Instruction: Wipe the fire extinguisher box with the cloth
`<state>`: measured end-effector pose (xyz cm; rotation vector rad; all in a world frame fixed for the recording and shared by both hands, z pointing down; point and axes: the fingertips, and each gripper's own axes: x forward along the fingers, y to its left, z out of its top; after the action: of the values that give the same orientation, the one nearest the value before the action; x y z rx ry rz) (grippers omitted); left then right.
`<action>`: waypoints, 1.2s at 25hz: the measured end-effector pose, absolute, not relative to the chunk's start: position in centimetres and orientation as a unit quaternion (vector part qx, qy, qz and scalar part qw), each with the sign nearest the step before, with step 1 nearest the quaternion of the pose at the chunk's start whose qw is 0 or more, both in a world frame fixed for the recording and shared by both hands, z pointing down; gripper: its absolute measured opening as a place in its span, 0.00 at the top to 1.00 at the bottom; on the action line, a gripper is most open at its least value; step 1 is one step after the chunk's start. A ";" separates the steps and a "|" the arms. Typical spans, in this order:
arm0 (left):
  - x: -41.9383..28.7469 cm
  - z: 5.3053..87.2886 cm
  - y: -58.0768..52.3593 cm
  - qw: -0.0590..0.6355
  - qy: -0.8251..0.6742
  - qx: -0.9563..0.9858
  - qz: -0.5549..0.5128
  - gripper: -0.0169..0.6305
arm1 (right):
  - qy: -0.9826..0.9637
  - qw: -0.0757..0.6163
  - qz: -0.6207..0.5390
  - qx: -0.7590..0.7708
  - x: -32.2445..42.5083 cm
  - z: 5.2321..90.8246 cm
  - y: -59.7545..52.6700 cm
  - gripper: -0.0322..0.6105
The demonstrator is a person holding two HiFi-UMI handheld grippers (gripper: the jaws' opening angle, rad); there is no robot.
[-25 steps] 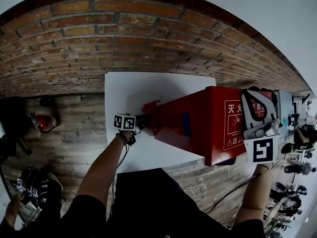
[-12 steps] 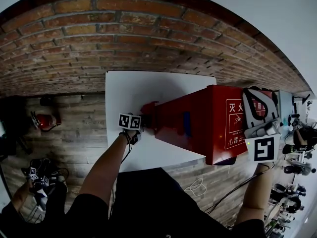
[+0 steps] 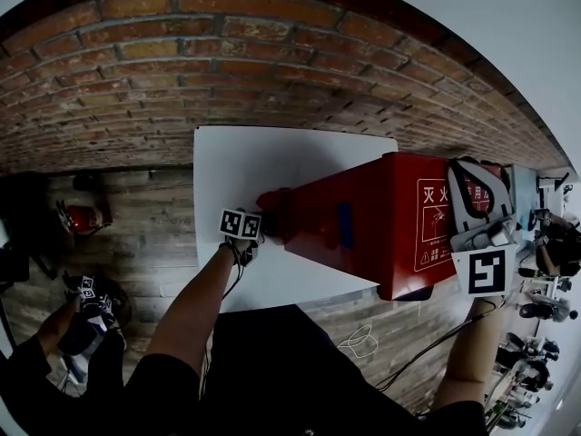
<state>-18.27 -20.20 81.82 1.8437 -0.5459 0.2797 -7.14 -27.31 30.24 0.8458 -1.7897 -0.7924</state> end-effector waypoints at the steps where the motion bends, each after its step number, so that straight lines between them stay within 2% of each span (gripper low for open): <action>1: -18.3 81.9 -20.1 0.564 -0.232 0.784 0.119 0.88 | -0.734 0.485 -0.325 0.348 -7.1 30.3 -27.3 0.92; 30: -17.8 82.1 -15.5 0.572 -0.234 0.778 0.114 0.88 | -0.736 0.479 -0.329 0.346 -7.2 30.2 -27.3 0.92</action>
<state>-17.79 -15.48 82.10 1.8247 -0.5487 0.2667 -7.15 -27.30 30.23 0.8453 -1.7963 -0.8041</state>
